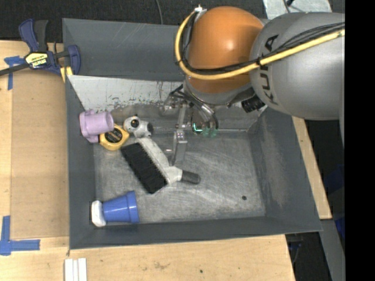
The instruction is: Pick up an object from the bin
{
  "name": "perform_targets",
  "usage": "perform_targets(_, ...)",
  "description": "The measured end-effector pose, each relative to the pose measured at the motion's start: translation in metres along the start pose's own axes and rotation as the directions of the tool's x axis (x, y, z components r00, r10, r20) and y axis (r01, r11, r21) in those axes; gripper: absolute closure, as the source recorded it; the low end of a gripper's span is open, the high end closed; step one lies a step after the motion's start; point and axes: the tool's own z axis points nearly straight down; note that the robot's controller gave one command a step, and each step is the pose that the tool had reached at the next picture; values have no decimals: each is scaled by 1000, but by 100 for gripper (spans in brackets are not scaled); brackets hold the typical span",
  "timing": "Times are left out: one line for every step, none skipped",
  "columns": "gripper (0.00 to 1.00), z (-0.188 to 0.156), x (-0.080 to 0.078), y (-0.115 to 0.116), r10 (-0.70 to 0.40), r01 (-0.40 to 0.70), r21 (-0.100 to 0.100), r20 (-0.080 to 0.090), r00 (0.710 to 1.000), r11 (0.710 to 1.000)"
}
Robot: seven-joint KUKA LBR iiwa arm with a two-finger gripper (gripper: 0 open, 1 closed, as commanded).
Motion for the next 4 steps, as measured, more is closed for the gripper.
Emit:
perform_targets(0,-4,-2,-1,2,-2,-1,8,1000,1000)
perform_targets(0,45,10,24,-56,56,0,14,998,998)
perform_targets(0,81,20,40,-218,218,1,6,976,976)
perform_targets(0,99,59,57,-167,167,1,7,986,986)
